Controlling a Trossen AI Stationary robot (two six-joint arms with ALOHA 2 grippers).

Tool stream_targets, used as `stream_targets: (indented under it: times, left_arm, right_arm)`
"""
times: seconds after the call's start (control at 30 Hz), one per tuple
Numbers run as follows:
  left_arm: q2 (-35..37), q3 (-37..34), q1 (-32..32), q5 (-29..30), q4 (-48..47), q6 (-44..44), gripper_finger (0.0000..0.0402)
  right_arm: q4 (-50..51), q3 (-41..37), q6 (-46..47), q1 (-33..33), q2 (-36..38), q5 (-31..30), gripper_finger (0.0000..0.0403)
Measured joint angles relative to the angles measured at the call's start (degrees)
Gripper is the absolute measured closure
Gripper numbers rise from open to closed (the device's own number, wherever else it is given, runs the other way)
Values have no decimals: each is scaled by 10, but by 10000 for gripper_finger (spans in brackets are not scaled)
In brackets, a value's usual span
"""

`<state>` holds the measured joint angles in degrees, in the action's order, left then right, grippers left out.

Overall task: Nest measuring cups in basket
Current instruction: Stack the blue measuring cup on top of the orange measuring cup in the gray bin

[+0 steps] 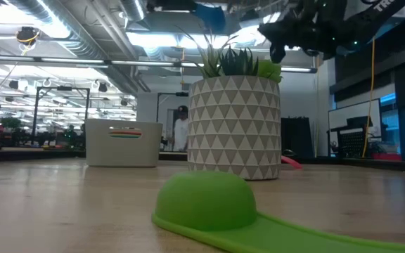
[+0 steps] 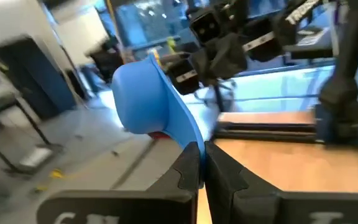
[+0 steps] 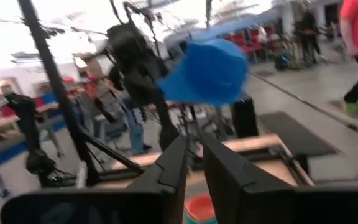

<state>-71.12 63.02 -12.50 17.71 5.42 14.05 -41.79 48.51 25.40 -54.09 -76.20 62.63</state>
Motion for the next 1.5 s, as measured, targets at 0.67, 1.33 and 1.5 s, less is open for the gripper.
stream_targets:
  times: [0.67, 1.33, 1.5]
  left_arm:
    - [59, 0, -241, -449, -262, -170, 398]
    - [19, 0, -428, -802, -470, -158, 396]
    - [-17, 0, -431, -802, -560, -136, 396]
  right_arm:
    - [259, 0, -186, -3, 0, -141, 344]
    - [271, 0, -201, 40, 0, -156, 344]
    - [271, 0, -201, 56, 0, -156, 344]
